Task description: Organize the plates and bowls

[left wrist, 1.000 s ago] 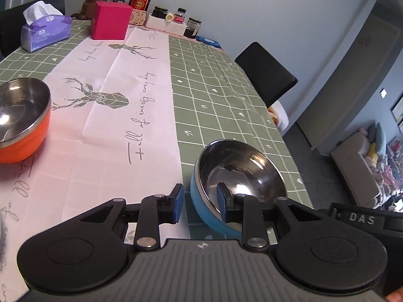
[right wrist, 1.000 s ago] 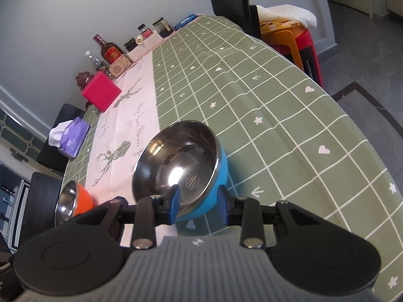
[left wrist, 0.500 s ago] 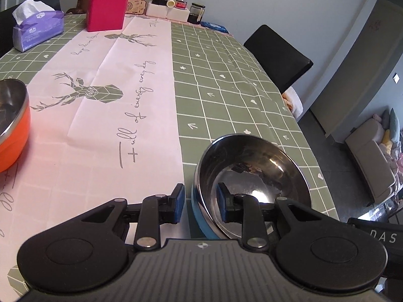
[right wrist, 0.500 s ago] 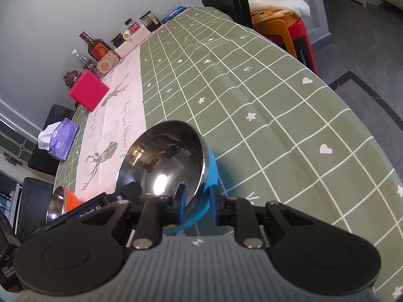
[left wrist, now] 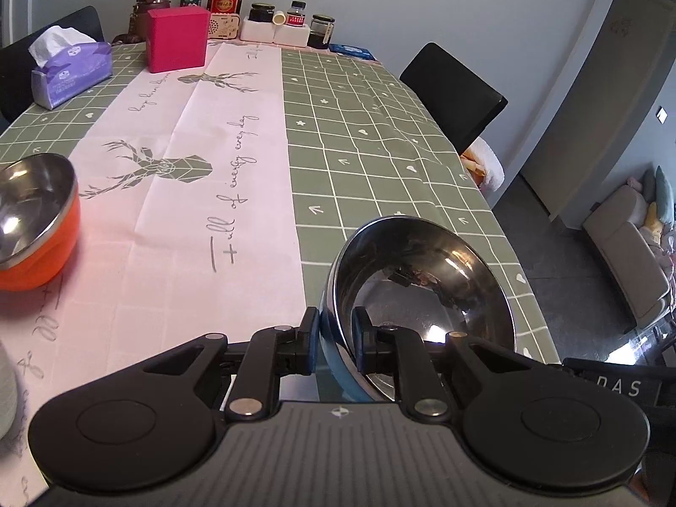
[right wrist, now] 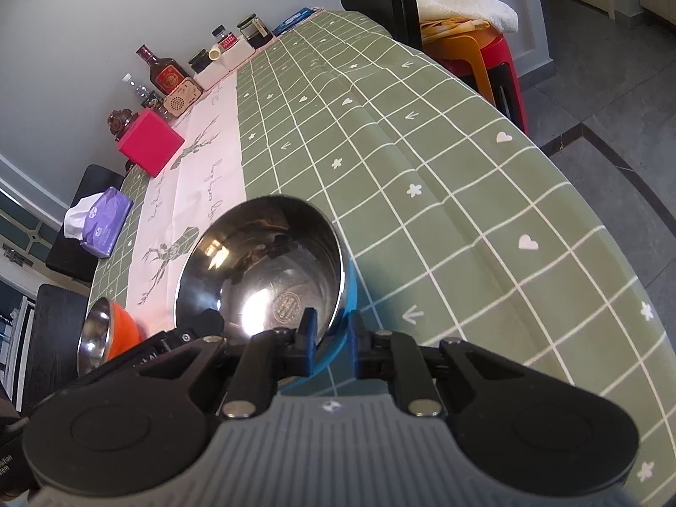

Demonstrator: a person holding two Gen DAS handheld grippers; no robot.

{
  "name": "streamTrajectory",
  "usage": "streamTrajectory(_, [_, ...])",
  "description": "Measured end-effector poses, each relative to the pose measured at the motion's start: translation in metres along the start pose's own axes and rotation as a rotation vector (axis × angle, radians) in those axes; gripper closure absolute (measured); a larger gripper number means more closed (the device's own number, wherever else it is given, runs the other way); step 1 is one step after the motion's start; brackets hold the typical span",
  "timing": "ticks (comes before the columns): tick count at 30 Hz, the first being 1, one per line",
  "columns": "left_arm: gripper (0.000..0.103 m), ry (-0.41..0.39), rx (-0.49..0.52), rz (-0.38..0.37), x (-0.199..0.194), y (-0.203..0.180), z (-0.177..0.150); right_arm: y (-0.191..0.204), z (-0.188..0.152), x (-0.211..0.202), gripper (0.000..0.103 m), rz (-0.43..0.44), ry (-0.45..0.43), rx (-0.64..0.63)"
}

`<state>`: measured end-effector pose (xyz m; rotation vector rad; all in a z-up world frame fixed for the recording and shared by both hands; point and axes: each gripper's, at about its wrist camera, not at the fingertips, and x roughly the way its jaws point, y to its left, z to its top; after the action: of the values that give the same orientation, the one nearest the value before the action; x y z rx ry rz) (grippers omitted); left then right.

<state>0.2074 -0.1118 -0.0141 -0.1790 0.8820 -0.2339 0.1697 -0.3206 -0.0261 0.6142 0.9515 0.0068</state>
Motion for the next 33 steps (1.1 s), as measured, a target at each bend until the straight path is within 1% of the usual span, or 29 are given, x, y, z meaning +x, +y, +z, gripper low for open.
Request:
streamTrajectory(4, [0.086,0.02,-0.02,-0.016,-0.021,-0.003,-0.013,0.002,-0.013,-0.025,0.09,-0.012,-0.006,-0.051])
streamTrajectory(7, [0.085,0.035,-0.035,-0.043,-0.035,-0.004,-0.026,0.003,-0.024,-0.046,0.09,-0.016,-0.041,-0.099])
streamTrajectory(12, [0.085,0.109,-0.072,-0.106,-0.046,-0.006,-0.05,-0.008,-0.047,-0.078,0.09,-0.022,-0.084,-0.148])
streamTrajectory(16, [0.085,0.15,-0.074,-0.147,-0.052,-0.013,-0.07,-0.024,-0.062,-0.101,0.09,-0.012,-0.113,-0.157])
streamTrajectory(18, [0.085,0.172,-0.079,-0.166,-0.053,-0.017,-0.08,-0.03,-0.07,-0.108,0.091,-0.025,-0.133,-0.171])
streamTrajectory(21, [0.085,0.189,-0.073,-0.178,-0.055,-0.025,-0.093,-0.042,-0.077,-0.115,0.091,-0.035,-0.141,-0.168])
streamTrajectory(25, [0.084,0.206,-0.072,-0.197,-0.057,-0.033,-0.106,-0.063,-0.084,-0.12,0.092,-0.037,-0.129,-0.136])
streamTrajectory(29, [0.084,0.215,-0.047,-0.199,-0.058,-0.043,-0.114,-0.08,-0.09,-0.12,0.093,-0.046,-0.105,-0.097])
streamTrajectory(33, [0.084,0.231,-0.027,-0.193,-0.058,-0.05,-0.12,-0.088,-0.092,-0.12,0.093,-0.054,-0.092,-0.076])
